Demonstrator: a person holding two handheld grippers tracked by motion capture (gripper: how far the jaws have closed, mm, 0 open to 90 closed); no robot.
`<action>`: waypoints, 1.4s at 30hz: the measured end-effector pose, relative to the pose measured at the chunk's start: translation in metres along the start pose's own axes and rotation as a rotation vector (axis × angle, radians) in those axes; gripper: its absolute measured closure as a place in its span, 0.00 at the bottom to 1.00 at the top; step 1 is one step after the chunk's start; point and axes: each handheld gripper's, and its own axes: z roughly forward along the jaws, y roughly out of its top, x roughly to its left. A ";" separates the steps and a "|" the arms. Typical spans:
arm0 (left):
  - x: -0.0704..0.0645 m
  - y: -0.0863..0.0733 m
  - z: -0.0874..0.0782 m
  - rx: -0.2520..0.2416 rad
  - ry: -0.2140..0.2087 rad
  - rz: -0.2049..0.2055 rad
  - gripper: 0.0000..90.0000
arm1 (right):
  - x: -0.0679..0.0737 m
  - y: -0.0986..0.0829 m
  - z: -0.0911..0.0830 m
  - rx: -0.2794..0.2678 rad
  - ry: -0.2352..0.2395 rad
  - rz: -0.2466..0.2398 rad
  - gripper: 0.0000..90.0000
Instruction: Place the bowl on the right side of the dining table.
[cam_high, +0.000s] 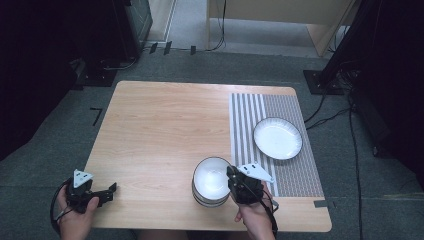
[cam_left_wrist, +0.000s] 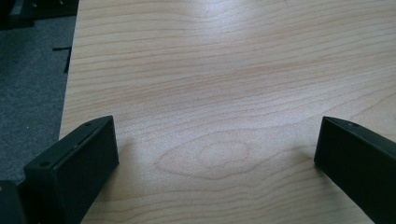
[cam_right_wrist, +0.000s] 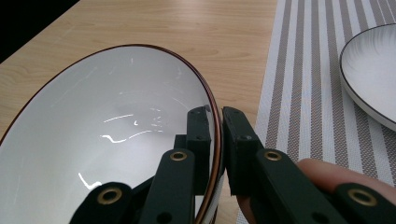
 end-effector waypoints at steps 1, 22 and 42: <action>0.000 0.000 0.000 0.000 0.000 0.000 0.00 | 0.000 0.001 0.000 -0.002 0.000 -0.003 0.93; 0.000 0.000 0.000 0.001 0.000 0.001 0.00 | -0.011 0.012 -0.011 -0.037 -0.020 0.012 0.92; 0.000 0.000 0.000 0.001 0.000 0.001 0.00 | -0.027 0.018 -0.019 -0.066 -0.043 0.037 0.92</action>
